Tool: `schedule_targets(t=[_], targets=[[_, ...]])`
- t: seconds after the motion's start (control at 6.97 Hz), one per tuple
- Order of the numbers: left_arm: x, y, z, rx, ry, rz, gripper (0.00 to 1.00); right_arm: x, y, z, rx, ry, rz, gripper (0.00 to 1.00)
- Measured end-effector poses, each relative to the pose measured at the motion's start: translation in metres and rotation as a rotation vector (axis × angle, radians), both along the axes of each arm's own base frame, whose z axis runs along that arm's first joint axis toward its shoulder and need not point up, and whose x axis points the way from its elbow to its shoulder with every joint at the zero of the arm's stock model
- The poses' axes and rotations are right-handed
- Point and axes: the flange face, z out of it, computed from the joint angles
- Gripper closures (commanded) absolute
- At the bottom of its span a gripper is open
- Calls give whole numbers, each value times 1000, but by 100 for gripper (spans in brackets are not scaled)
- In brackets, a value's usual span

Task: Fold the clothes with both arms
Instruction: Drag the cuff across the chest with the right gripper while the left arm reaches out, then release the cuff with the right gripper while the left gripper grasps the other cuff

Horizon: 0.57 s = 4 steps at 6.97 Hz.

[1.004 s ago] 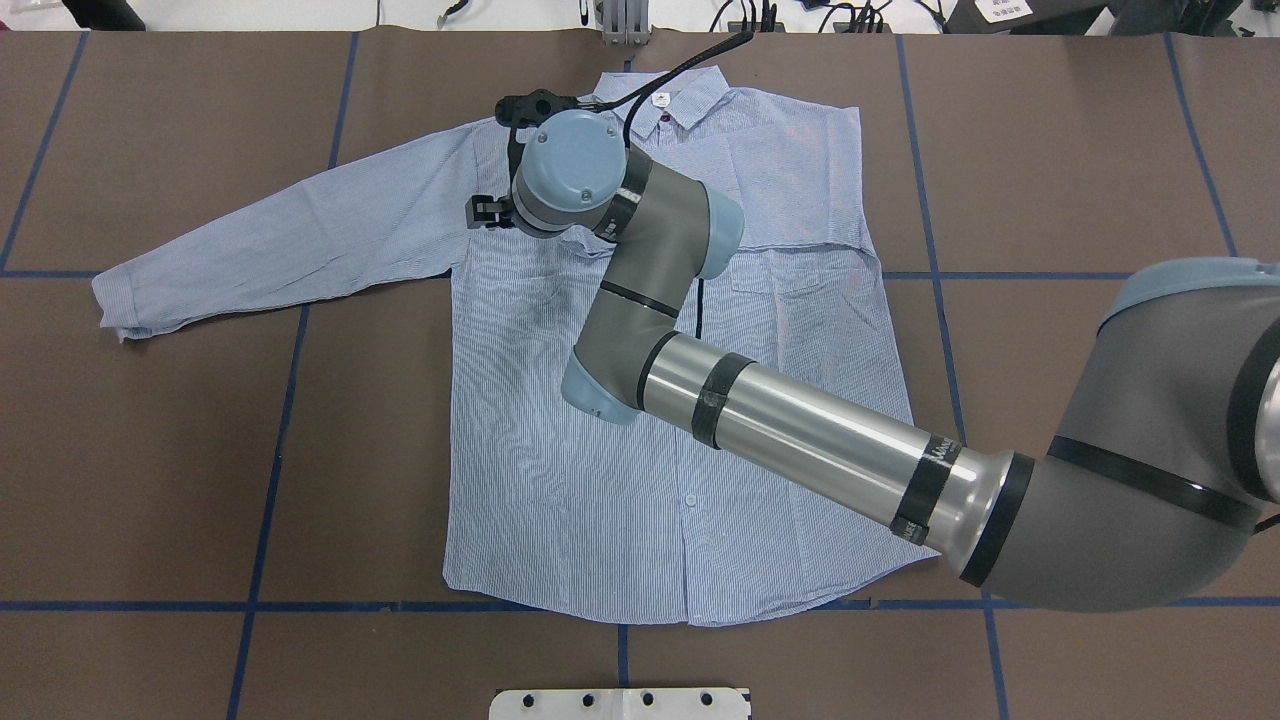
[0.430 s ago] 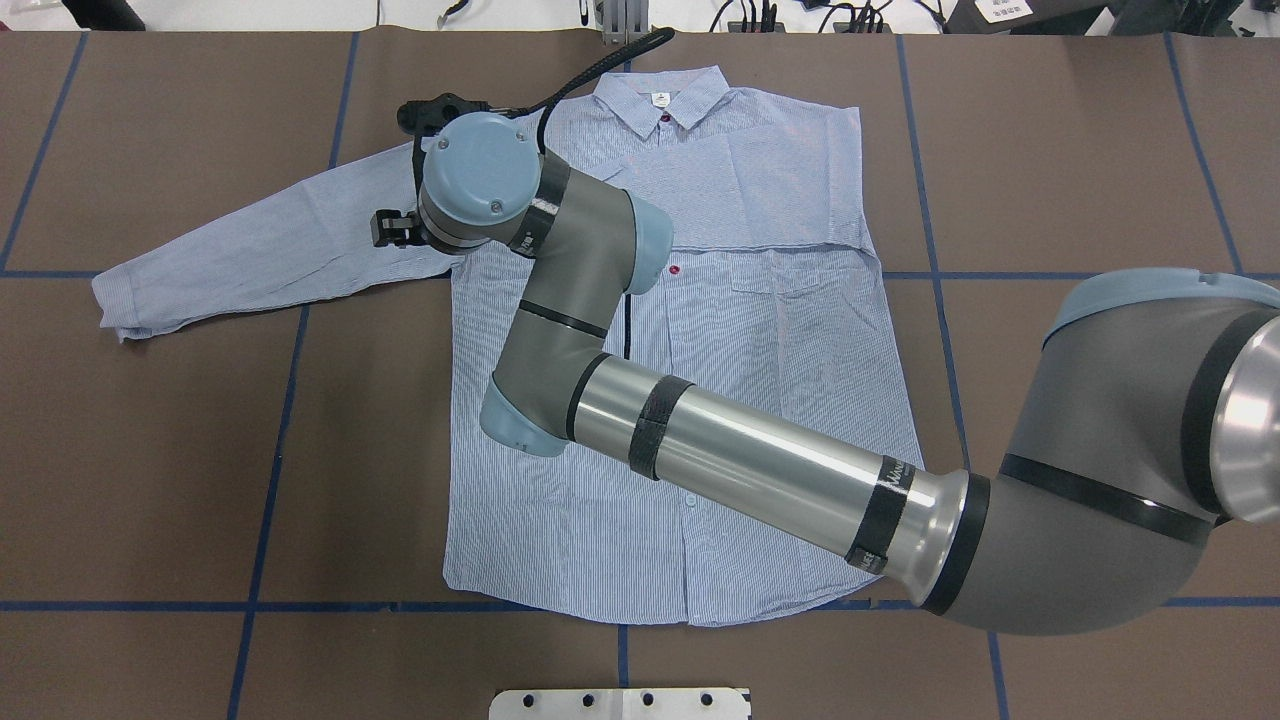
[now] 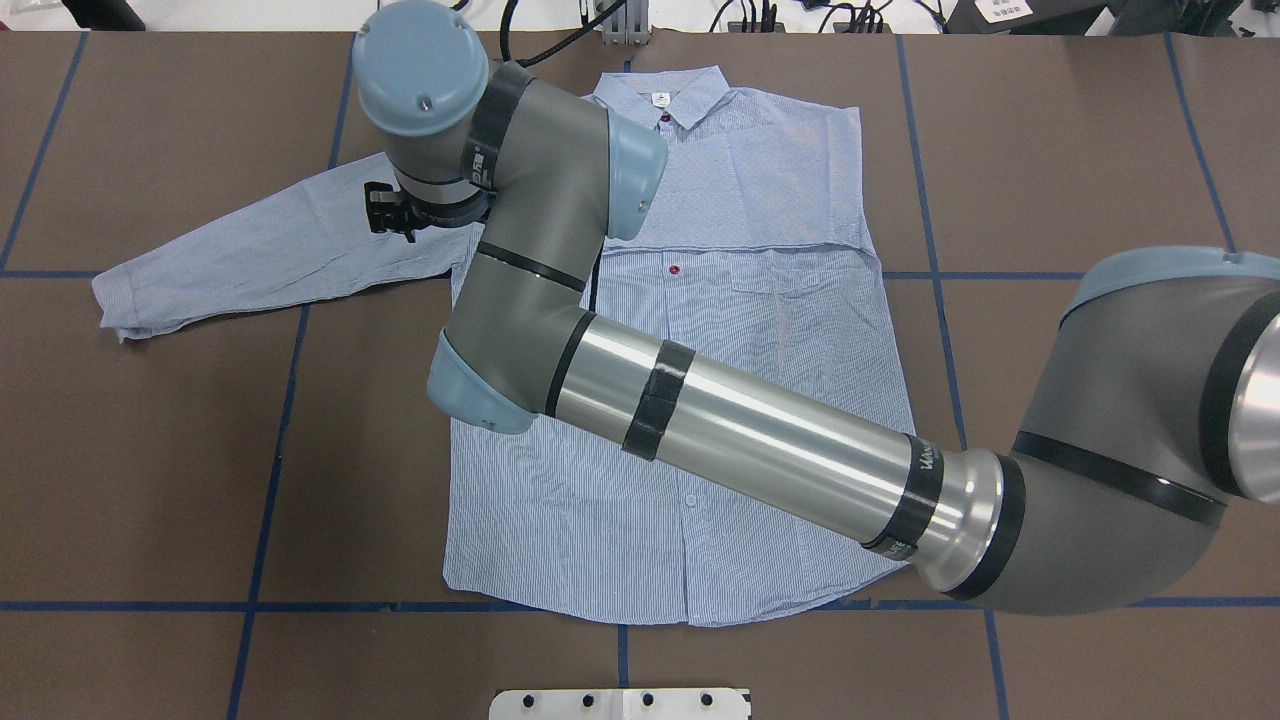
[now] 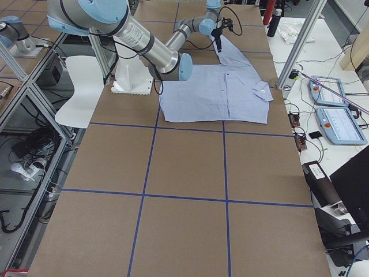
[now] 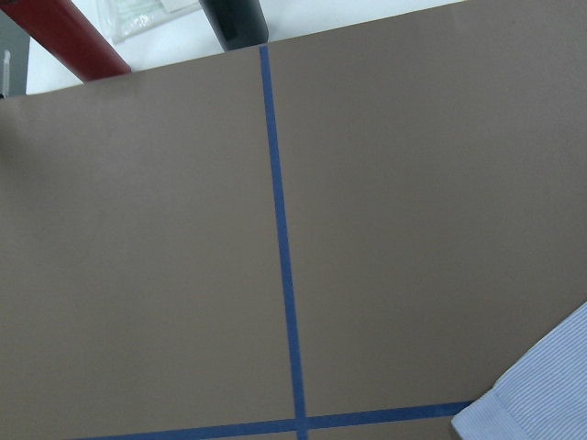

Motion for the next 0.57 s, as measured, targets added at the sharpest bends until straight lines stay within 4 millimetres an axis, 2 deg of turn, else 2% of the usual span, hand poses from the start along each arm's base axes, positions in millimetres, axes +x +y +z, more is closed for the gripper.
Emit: schedule_targets(t=[0.14, 0.29, 0.57], targets=[[28, 11, 5, -39, 44, -52, 0, 30, -6, 2, -77, 43, -25, 0], [53, 24, 12, -79, 73, -101, 0, 58, -11, 11, -121, 66, -26, 0], [110, 53, 28, -165, 121, -215, 1, 125, -24, 49, -172, 116, -15, 0]])
